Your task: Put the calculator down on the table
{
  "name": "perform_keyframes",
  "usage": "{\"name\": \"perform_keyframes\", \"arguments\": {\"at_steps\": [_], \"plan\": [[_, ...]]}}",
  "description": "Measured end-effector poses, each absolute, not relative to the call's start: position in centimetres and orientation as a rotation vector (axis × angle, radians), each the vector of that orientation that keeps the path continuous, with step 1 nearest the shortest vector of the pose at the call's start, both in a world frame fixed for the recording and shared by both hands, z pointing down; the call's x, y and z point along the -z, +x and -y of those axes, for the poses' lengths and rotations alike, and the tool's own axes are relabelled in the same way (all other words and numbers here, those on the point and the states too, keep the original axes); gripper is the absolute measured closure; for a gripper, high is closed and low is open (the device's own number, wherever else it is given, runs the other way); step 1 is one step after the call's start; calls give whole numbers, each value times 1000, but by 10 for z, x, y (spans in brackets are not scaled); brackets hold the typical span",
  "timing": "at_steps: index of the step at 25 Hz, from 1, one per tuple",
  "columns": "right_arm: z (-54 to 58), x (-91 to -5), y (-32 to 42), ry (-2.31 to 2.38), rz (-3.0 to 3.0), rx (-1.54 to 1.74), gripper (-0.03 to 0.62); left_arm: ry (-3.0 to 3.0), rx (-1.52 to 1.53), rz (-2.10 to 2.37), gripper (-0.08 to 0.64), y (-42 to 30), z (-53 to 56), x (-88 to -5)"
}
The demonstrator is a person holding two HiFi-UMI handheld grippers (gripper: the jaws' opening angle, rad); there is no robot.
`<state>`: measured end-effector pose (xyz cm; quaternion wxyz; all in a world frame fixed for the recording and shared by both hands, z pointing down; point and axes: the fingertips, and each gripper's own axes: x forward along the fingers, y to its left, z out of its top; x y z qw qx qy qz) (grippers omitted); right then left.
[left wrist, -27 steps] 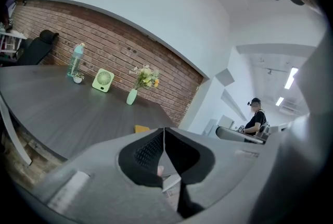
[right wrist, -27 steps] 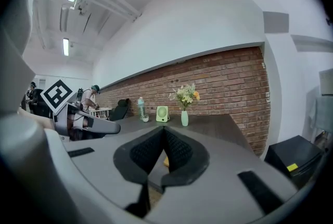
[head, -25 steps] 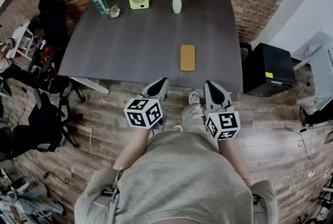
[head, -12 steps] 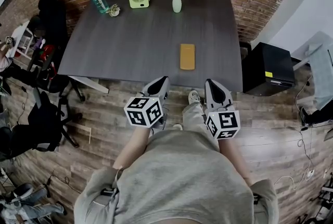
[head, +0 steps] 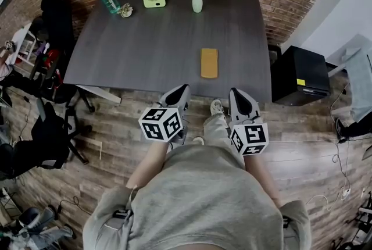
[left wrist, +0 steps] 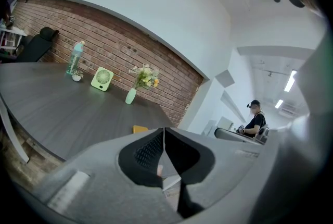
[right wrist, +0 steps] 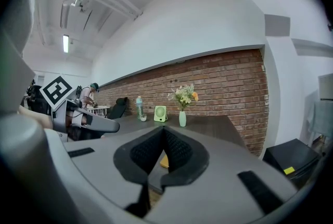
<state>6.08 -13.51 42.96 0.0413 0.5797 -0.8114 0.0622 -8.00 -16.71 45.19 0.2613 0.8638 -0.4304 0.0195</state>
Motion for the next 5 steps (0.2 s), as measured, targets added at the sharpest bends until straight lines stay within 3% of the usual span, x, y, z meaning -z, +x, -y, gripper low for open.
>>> {"name": "perform_keyframes", "arguments": {"at_steps": [5], "plan": [[138,-432,59,1773,2481,-193,591,2335,-51,1166,534,-83,169,-454]]}}
